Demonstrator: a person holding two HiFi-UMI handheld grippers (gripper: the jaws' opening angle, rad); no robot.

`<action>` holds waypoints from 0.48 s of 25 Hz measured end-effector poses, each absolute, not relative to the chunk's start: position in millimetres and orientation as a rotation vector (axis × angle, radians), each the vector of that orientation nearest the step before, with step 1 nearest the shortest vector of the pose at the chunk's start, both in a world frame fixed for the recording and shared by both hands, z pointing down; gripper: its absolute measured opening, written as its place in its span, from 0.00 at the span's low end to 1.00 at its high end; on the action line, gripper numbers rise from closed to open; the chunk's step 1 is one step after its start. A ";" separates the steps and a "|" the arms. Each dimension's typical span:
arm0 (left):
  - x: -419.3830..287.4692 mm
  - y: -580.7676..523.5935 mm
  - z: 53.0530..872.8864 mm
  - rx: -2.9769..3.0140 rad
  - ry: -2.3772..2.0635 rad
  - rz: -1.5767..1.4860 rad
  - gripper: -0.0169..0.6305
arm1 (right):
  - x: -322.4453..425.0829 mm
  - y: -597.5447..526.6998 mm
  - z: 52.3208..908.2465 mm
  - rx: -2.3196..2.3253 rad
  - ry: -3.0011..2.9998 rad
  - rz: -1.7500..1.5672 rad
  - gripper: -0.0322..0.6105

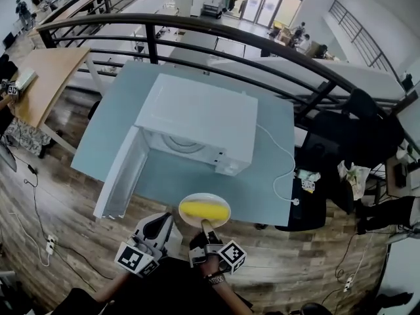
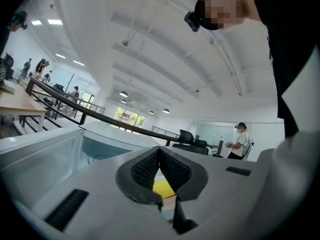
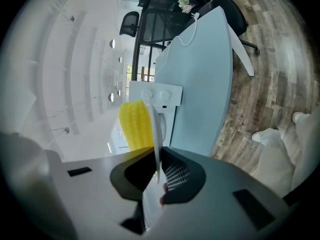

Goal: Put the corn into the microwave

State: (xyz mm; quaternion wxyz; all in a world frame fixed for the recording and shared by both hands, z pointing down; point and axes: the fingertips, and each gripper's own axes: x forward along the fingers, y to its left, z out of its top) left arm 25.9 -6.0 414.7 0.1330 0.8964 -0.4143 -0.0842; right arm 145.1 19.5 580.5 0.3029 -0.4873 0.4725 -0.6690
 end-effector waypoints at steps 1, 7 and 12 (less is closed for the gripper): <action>22.9 -11.3 416.6 2.604 -1.198 -0.234 0.03 | 142.3 14.0 581.6 -1.284 1.257 -1.767 0.09; 10.3 -38.3 422.7 2.592 -1.154 -0.148 0.03 | 122.0 -11.7 579.8 -1.274 1.245 -1.765 0.09; 5.7 -57.4 420.0 2.585 -1.125 -0.149 0.03 | 114.2 -34.9 575.0 -1.262 1.240 -1.723 0.09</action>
